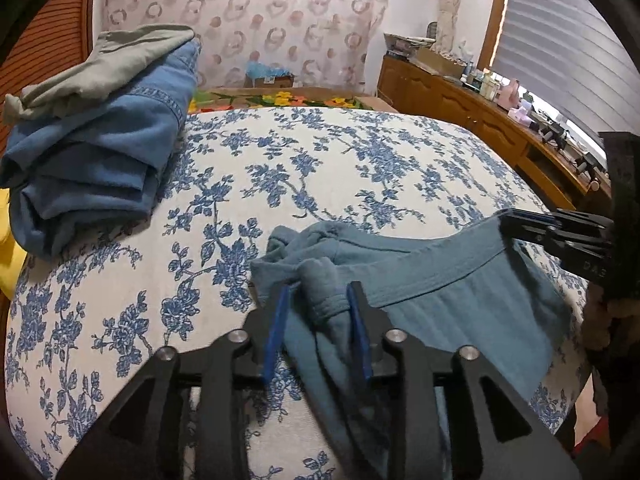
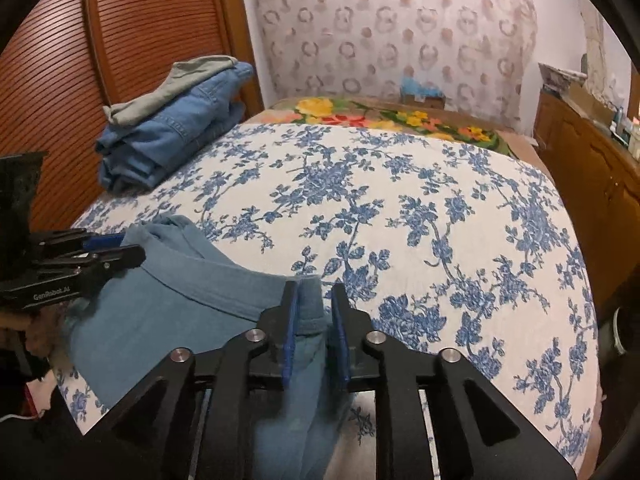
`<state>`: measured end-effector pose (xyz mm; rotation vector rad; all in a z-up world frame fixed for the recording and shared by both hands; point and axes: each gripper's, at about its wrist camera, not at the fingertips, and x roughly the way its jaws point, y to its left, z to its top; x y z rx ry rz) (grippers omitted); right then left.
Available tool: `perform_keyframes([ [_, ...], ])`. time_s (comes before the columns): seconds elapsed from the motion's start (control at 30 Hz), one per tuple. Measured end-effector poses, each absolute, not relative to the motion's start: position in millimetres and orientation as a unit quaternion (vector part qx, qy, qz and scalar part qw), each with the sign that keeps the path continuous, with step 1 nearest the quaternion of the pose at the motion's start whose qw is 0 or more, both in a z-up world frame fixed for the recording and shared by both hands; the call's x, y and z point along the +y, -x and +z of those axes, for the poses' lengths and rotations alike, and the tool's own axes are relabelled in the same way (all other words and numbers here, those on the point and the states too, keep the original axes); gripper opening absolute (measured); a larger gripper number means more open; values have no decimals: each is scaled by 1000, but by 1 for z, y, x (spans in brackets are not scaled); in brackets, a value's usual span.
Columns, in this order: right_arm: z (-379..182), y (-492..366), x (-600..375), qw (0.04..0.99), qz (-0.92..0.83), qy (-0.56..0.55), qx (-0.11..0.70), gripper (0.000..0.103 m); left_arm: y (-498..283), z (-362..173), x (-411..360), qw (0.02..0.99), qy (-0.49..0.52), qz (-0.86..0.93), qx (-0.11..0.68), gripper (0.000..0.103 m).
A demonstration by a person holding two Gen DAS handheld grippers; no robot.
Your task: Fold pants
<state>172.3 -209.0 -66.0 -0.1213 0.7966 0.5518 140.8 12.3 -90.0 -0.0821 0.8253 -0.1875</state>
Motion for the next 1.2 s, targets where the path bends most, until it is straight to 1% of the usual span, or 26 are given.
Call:
perform_keyframes([
  [0.03, -65, -171, -210, 884, 264, 59, 382, 19, -141, -91, 13, 911, 41, -90, 401, 36],
  [0.1, -64, -168, -212, 885, 261, 59, 381, 27, -141, -92, 14, 911, 40, -89, 400, 39],
  [0.13, -63, -167, -214, 885, 258, 59, 382, 29, -141, -92, 14, 912, 38, -87, 399, 42],
  [0.2, -64, -163, -217, 885, 250, 60, 387, 34, -141, -93, 14, 914, 35, -84, 395, 44],
  [0.37, -73, -155, -228, 877, 238, 56, 413, 37, -141, -96, 17, 915, 41, -80, 393, 50],
  [0.5, -78, -155, -233, 873, 238, 44, 424, 37, -143, -97, 20, 914, 50, -74, 396, 58],
  [0.63, -82, -159, -234, 871, 236, 30, 431, 39, -143, -98, 23, 912, 59, -76, 399, 59],
  [0.83, -82, -163, -234, 865, 251, 5, 435, 43, -144, -98, 23, 912, 60, -76, 399, 60],
  [0.9, -82, -164, -230, 863, 257, 4, 435, 47, -144, -98, 23, 912, 60, -76, 399, 60],
  [1.0, -82, -166, -224, 861, 261, 7, 436, 49, -144, -98, 23, 912, 60, -76, 399, 60],
  [1.2, -84, -168, -216, 866, 259, 17, 428, 49, -144, -98, 24, 912, 60, -76, 399, 60],
])
